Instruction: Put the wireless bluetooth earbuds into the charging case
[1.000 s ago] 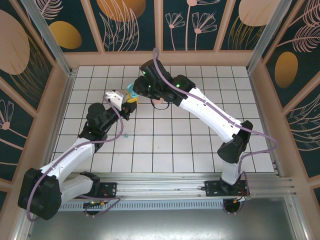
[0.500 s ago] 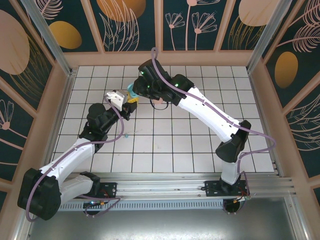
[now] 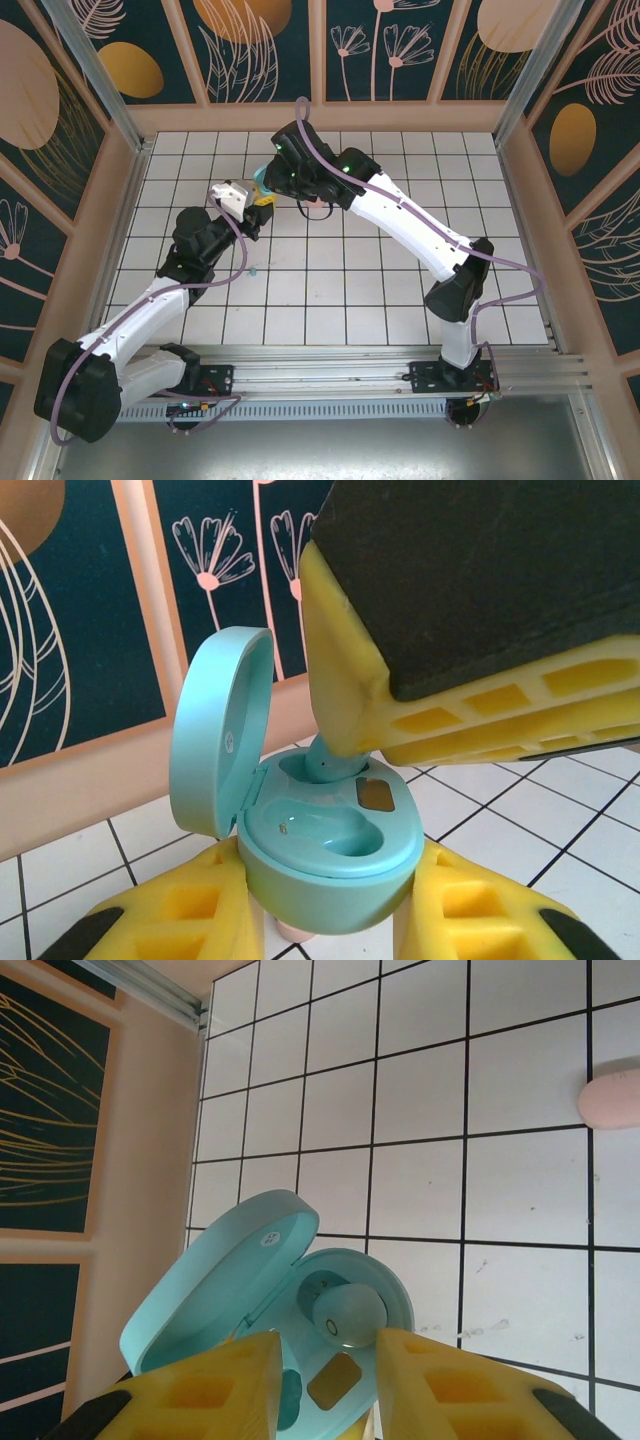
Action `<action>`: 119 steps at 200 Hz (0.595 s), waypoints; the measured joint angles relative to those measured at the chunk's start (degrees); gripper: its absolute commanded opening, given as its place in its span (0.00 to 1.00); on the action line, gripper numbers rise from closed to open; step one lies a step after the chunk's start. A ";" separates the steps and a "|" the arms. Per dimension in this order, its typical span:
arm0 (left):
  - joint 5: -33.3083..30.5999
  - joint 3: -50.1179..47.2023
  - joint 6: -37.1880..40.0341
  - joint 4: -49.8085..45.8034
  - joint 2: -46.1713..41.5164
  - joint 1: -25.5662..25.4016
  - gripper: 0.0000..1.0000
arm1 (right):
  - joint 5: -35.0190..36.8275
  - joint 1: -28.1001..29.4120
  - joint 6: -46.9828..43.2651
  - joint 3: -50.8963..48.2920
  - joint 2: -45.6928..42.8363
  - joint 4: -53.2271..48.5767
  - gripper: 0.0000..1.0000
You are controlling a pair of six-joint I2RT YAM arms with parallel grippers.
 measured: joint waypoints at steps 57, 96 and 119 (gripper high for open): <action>0.11 0.00 0.44 -0.22 -0.17 -0.57 0.18 | 0.85 0.00 -0.22 3.52 2.32 -2.01 0.30; 0.28 0.00 0.55 -0.31 -0.17 -0.68 0.18 | 1.73 0.00 -0.52 6.29 3.87 -4.37 0.26; 0.59 0.00 0.94 -0.28 -0.17 -0.83 0.18 | 2.43 0.00 -1.86 7.65 4.61 -6.05 0.17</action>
